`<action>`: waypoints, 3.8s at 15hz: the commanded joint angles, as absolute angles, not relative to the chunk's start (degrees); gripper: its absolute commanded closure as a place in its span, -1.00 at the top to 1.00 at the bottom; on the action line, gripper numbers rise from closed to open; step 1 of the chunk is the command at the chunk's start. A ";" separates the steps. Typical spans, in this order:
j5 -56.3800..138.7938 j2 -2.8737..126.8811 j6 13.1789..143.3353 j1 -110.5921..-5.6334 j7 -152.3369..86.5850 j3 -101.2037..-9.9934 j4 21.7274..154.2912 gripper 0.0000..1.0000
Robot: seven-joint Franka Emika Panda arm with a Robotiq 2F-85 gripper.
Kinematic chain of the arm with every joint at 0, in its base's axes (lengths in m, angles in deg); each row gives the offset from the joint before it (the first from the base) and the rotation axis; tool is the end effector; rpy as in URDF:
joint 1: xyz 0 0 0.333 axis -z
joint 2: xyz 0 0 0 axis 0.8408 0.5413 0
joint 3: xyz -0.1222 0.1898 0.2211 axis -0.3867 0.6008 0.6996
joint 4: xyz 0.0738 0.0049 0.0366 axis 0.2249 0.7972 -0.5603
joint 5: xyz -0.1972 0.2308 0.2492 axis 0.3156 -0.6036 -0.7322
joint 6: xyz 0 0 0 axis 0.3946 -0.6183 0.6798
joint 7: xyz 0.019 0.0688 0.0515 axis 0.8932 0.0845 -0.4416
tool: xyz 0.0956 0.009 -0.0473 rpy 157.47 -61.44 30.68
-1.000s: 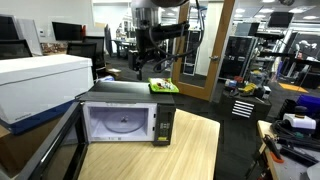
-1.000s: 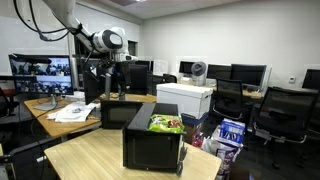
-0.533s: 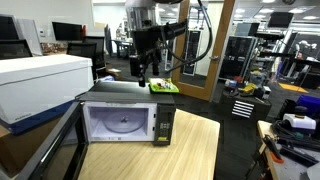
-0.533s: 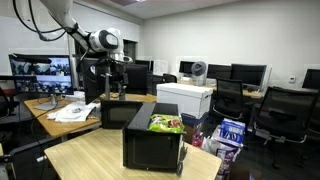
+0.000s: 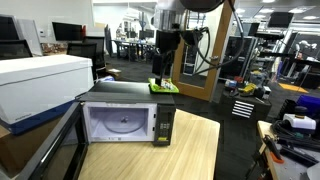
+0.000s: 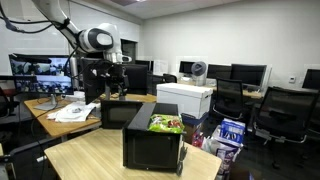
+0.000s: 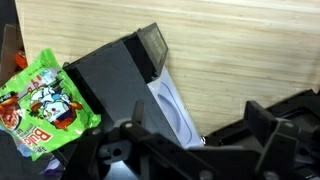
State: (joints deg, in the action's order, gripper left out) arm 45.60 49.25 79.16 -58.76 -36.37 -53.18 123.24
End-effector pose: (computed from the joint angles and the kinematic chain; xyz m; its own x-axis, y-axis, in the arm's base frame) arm 0.5407 -0.0016 0.3508 0.9950 0.0717 0.0694 0.0649 -0.9932 0.0962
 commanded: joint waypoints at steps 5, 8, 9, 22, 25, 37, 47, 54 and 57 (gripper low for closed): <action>36.43 47.33 80.60 -56.51 -43.98 -53.16 128.28 1.00; 36.31 47.33 80.60 -56.51 -43.98 -53.13 128.37 1.00; 36.55 47.50 81.07 -57.20 -44.23 -52.44 128.11 1.00; 43.54 55.61 87.72 -70.37 -43.64 -39.75 119.71 1.00; 48.41 59.68 86.85 -72.90 -42.30 -39.04 114.80 1.00; 47.85 62.48 90.49 -73.59 -41.53 -38.86 112.28 1.00; 57.61 69.24 101.14 -80.86 -35.18 -43.57 104.19 1.00; 58.08 72.75 98.73 -77.90 -33.47 -49.84 98.79 1.00; 56.48 74.18 98.66 -76.43 -36.31 -47.75 97.74 1.00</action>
